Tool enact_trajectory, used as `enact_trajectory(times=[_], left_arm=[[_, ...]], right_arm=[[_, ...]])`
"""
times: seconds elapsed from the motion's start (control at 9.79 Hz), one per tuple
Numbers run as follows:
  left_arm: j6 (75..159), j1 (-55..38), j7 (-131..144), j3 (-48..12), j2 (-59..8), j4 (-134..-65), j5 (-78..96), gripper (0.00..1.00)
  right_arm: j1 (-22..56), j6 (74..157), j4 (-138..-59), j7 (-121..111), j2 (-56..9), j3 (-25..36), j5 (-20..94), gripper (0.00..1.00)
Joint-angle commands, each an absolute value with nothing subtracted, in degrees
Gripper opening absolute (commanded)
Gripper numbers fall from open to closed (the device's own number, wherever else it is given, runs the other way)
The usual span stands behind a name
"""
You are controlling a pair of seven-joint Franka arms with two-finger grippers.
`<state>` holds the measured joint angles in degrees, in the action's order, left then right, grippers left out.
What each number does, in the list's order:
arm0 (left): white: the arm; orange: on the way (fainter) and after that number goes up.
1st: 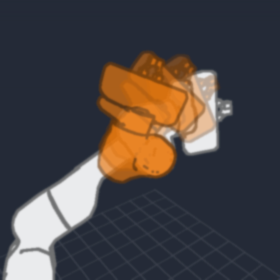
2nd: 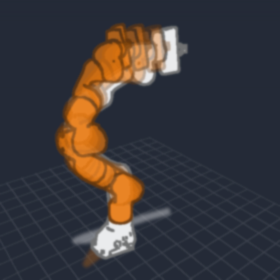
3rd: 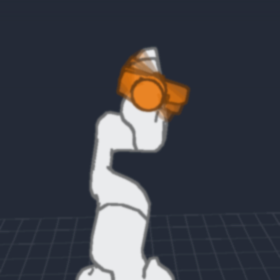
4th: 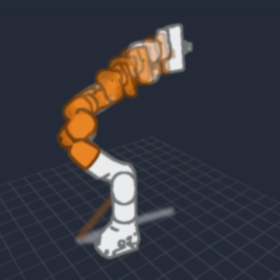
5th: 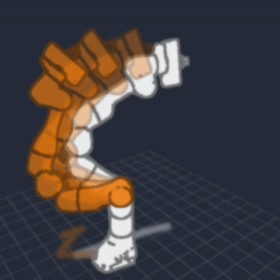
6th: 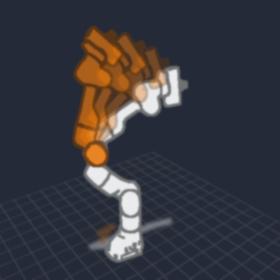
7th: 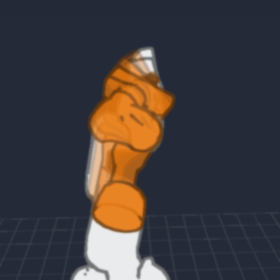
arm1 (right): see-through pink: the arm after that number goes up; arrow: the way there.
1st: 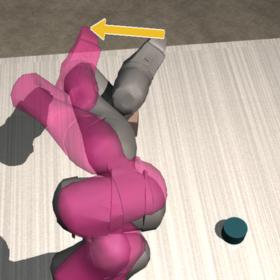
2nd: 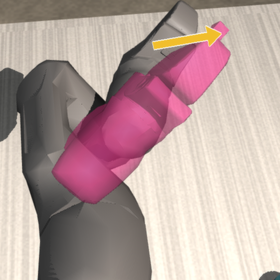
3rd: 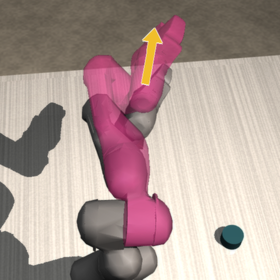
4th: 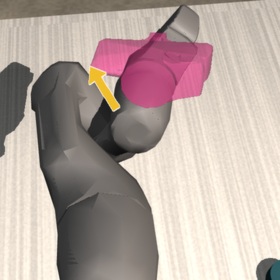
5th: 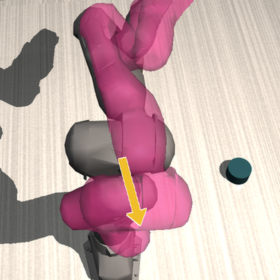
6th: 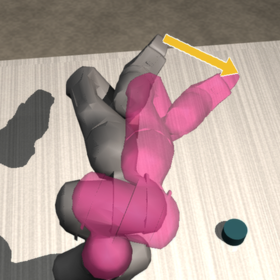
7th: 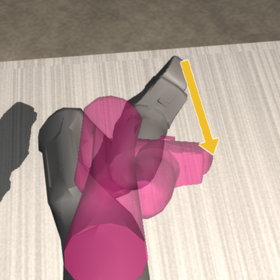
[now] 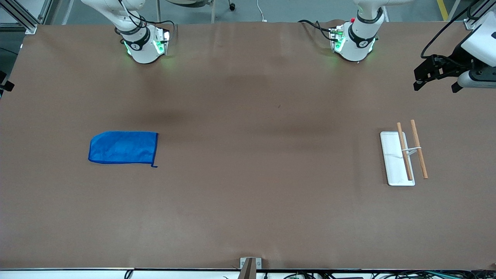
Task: Right arm passes towel to left arm to hang
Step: 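Reach the right gripper down to the blue towel's edge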
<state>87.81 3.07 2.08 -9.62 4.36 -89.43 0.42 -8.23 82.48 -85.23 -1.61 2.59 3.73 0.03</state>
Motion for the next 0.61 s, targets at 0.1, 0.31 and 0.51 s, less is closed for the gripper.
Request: enact_trajectory(times=[0.1, 0.31, 0.51], left_arm=[[86.84, 3.08, 1.06, -9.58, 2.90, -89.47, -0.53, 1.00], [86.23, 3.16, 0.97, -9.49, 2.64, -88.42, -0.62, 1.00], [86.04, 3.16, 0.79, -9.49, 2.20, -88.33, -0.26, 1.00]], right_arm=[[-9.75, 82.00, -85.52, -2.55, 3.08, 2.73, 0.88, 1.00], [-9.32, 81.91, -85.61, -2.55, 3.08, 2.81, 0.62, 1.00], [-9.14, 81.83, -87.44, -2.81, 3.08, 2.81, 0.27, 1.00]])
